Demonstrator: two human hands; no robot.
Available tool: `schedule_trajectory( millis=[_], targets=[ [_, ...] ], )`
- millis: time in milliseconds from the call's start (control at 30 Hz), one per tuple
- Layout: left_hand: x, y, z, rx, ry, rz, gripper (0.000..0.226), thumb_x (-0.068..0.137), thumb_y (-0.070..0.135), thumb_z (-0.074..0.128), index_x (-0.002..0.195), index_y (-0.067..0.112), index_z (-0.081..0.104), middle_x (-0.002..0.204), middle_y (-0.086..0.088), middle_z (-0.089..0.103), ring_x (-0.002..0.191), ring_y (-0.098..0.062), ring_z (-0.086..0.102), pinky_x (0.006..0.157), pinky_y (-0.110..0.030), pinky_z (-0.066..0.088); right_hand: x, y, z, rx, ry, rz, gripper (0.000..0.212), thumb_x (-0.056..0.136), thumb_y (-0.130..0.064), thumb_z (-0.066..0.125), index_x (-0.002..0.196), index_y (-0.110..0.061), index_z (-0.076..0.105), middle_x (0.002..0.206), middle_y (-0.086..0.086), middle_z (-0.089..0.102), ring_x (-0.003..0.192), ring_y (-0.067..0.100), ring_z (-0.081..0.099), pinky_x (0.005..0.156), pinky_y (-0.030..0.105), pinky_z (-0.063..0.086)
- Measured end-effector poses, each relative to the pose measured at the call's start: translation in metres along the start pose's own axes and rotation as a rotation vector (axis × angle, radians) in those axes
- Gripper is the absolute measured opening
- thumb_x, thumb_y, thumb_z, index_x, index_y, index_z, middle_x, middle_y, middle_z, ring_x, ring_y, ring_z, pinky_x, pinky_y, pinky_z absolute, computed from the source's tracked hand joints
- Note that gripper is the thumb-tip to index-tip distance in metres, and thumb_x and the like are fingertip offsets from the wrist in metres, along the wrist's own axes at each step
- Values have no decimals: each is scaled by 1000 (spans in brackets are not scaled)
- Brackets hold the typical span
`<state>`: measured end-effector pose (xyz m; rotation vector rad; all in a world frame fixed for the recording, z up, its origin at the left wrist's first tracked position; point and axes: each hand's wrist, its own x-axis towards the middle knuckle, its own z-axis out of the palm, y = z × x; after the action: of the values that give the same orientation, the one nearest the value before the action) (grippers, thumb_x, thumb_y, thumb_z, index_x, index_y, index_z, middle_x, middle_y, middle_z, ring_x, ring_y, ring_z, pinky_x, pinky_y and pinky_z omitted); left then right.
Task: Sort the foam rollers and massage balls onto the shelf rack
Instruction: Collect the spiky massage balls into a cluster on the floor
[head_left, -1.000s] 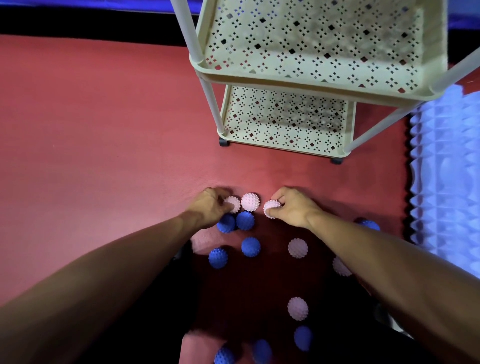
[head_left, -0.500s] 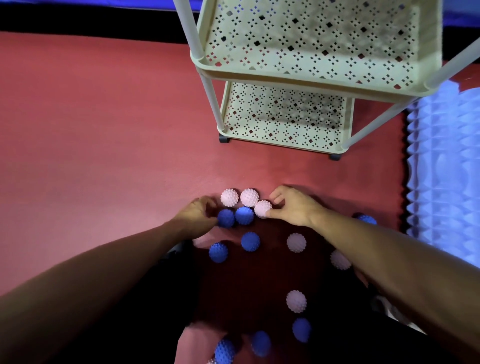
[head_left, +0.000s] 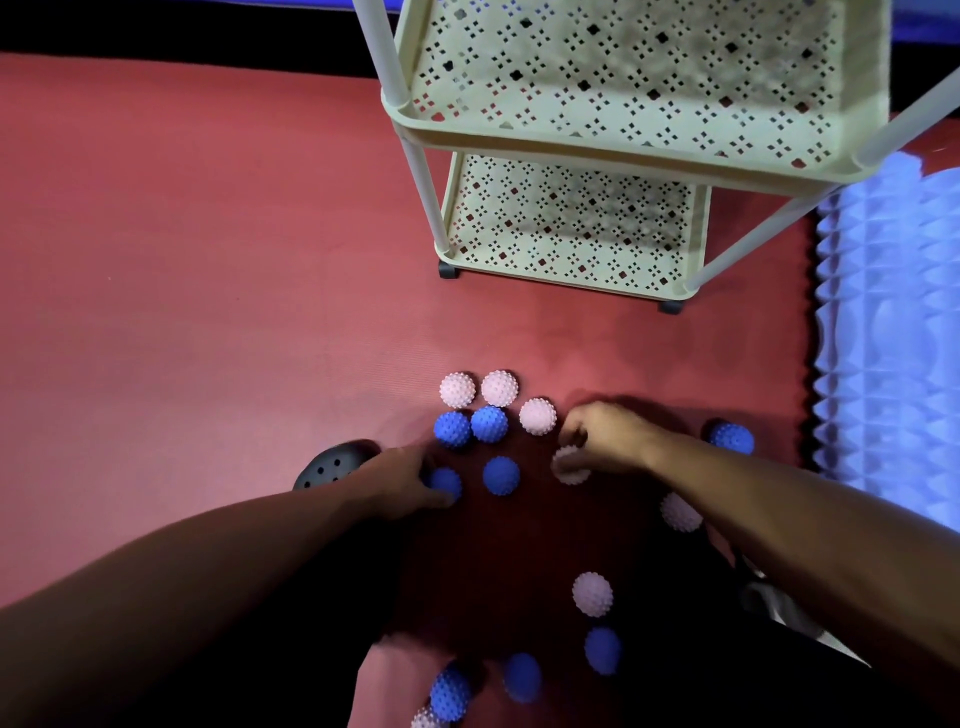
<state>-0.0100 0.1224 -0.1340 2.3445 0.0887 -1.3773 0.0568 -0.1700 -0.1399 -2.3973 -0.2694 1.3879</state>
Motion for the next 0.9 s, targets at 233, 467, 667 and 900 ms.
schedule_trajectory(
  millis=[233,467,667,900],
  targets=[
    [7,24,10,-727,14,-274,47,82,32,84,100,-10,71,84,-22,73,71,-25,65,72,-35,56,7,-32,26,778,185,315,40,73,-29,89,99,-9,66,90,9,75,74,18,75,62,32,63],
    [10,39,14,-744,81,-207,19,88,22,78,89,4,71,74,-5,69,56,-6,63,54,-18,48,17,-50,47,838,390,300,71,70,-34,90,119,-10,45,113,11,67,103,24,68,90,39,57],
    [9,35,14,-607,85,-183,35,88,29,76,109,2,72,104,-16,75,85,-23,69,78,-35,54,9,-37,41,704,370,177,64,73,-34,88,115,-22,41,91,-14,57,97,15,62,77,22,41],
    [8,28,21,-253,-30,-111,48,88,37,74,116,0,65,110,-19,70,102,-34,67,84,-32,50,5,-28,36,515,349,91,71,73,-39,86,130,-20,48,111,2,66,101,21,64,84,28,47]
  ],
)
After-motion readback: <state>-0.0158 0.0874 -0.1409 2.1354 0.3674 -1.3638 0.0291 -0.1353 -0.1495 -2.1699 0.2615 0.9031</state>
